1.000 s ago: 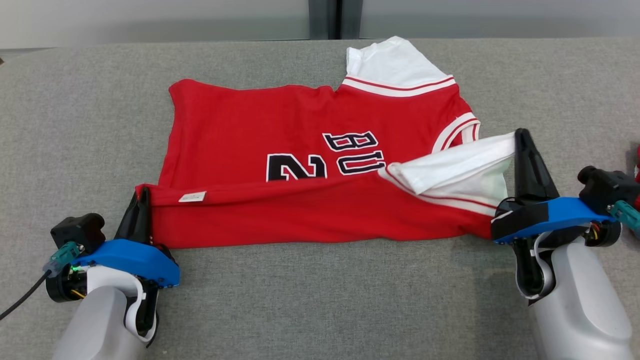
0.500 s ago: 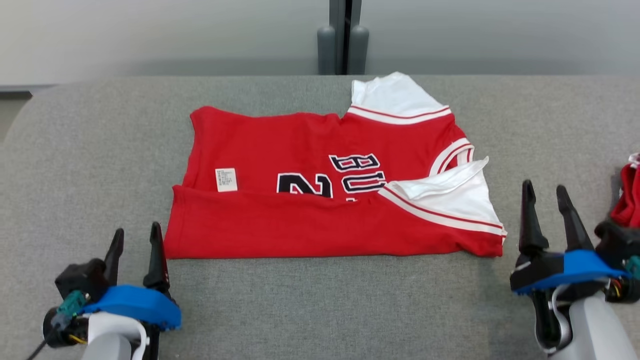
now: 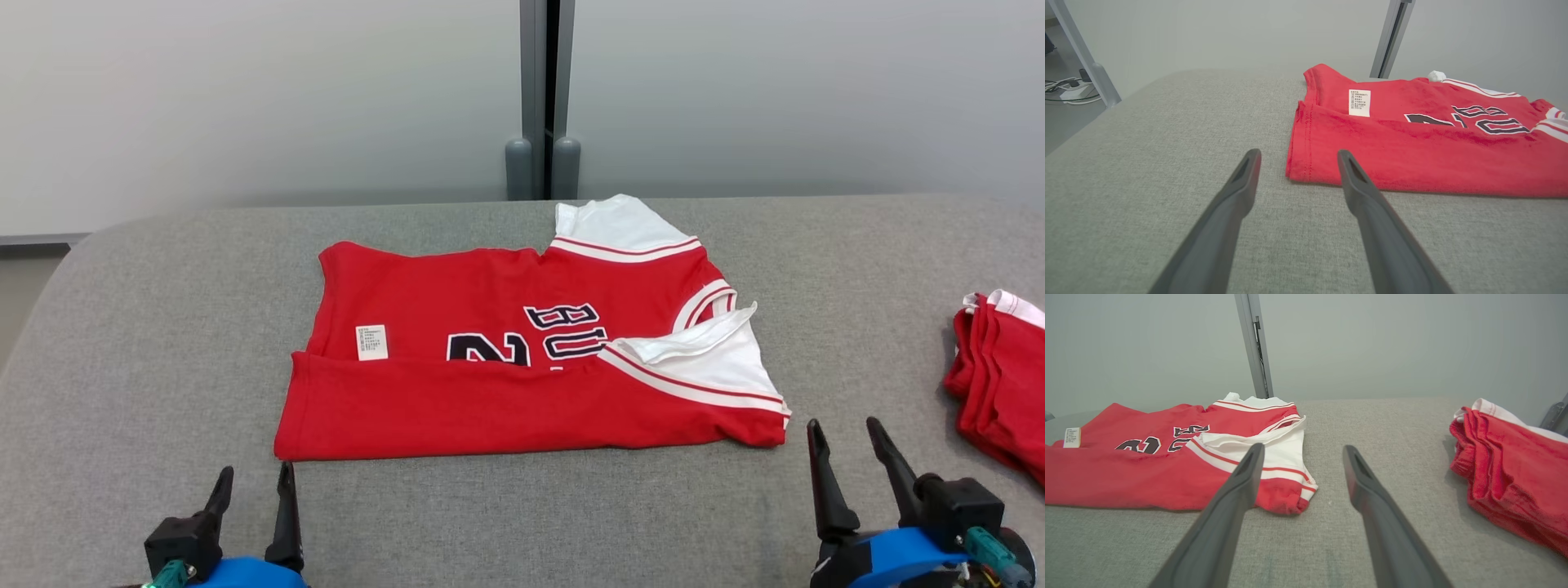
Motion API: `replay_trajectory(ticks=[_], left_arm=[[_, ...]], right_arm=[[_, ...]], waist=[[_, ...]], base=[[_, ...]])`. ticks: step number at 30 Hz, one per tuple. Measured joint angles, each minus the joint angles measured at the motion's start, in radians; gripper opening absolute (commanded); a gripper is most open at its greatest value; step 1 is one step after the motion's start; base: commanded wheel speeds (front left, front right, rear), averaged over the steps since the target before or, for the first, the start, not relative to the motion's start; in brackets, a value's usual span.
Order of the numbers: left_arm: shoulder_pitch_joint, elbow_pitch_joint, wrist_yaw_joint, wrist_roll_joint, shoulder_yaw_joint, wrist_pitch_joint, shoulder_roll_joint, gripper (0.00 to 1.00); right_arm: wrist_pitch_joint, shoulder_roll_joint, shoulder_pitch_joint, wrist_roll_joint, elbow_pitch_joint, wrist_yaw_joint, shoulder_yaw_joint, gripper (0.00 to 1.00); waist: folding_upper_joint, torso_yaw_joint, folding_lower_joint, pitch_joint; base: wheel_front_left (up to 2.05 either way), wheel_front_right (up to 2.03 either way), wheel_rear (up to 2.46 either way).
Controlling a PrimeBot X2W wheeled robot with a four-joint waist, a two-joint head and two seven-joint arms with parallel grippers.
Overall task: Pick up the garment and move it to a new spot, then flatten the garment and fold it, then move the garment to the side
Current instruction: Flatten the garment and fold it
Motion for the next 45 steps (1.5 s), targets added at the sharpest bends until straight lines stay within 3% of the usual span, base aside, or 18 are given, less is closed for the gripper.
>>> replay_trajectory(ticks=[14, 32, 45], left_arm=[[0.032, 0.018, 0.000, -0.003, -0.026, 0.000, -0.007, 1.00], [-0.191, 0.196, 0.000, -0.217, -0.064, 0.000, 0.078, 1.00], [-0.343, 0.409, 0.000, -0.339, -0.233, -0.011, 0.153, 1.00]], right_arm=[[0.000, 0.000, 0.070, 0.011, 0.006, 0.000, 0.014, 1.00], [0.000, 0.000, -0.030, 0.023, -0.023, 0.000, 0.048, 1.00], [0.000, 0.000, -0.071, 0.023, -0.031, 0.000, 0.069, 1.00]], waist=[[-0.0001, -0.011, 0.0001, -0.035], [0.0002, -0.036, 0.0004, 0.142], [0.0001, -0.073, 0.0001, 0.223]], base=[[0.00, 0.00, 0.00], [0.00, 0.00, 0.00], [0.00, 0.00, 0.00]])
